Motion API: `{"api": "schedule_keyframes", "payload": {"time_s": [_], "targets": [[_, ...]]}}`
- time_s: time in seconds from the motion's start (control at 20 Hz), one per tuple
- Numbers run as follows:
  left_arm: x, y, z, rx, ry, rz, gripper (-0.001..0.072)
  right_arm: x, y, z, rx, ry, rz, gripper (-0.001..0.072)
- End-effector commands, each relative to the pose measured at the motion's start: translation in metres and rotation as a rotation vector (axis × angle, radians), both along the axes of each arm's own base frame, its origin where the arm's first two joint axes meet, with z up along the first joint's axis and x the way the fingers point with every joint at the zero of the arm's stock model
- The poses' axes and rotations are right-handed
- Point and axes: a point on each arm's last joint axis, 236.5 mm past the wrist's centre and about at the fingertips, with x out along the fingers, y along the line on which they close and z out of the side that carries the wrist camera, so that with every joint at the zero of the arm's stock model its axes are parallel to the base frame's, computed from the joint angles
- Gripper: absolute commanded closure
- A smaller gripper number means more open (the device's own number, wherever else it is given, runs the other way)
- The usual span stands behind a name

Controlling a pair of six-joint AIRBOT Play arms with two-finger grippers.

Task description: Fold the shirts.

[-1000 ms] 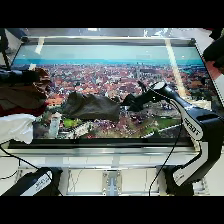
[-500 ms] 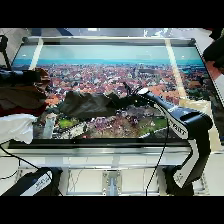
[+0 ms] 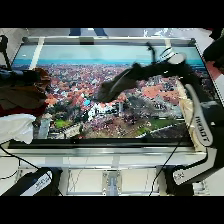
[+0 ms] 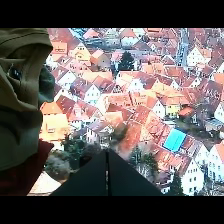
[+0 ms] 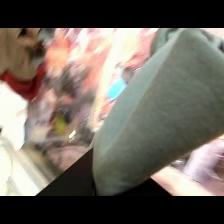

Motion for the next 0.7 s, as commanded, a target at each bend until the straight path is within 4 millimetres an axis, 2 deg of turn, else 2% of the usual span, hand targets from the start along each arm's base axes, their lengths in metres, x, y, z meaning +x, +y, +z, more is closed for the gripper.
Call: {"api": "schedule_keyframes", "payload": {"time_s": [0.0, 0.15, 0.25, 0.3, 0.4, 0.5, 0.55, 0.65], "targets": [[0.000, 0.000, 0.000, 0.000, 0.000, 0.000, 0.0699, -0.010, -0.146, 0.040, -0.194, -0.027, -0.276, 0.0692], [0.000, 0.000, 0.000, -0.001, 0.000, -0.001, 0.0698, -0.054, -0.257, 0.053, -0.334, 0.031, -0.486, 0.0692], [0.000, -0.005, 0.001, -0.021, -0.003, -0.005, 0.0698, -0.094, -0.315, 0.056, -0.425, 0.094, -0.603, 0.0692], [0.001, -0.009, 0.001, -0.038, -0.005, -0.011, 0.0699, -0.116, -0.336, 0.056, -0.451, 0.138, -0.644, 0.0692], [0.001, -0.012, 0.001, -0.044, -0.006, -0.018, 0.0699, -0.157, -0.361, 0.047, -0.479, 0.233, -0.689, 0.0692], [0.001, -0.015, 0.001, -0.044, -0.005, -0.023, 0.0699, -0.188, -0.369, 0.026, -0.465, 0.302, -0.717, 0.0692], [0.001, -0.016, 0.001, -0.044, -0.005, -0.027, 0.0699, -0.203, -0.370, 0.009, -0.462, 0.342, -0.730, 0.0692], [0.001, -0.018, 0.001, -0.043, -0.005, -0.032, 0.0699, -0.247, -0.366, -0.052, -0.477, 0.486, -0.736, 0.0692]]}}
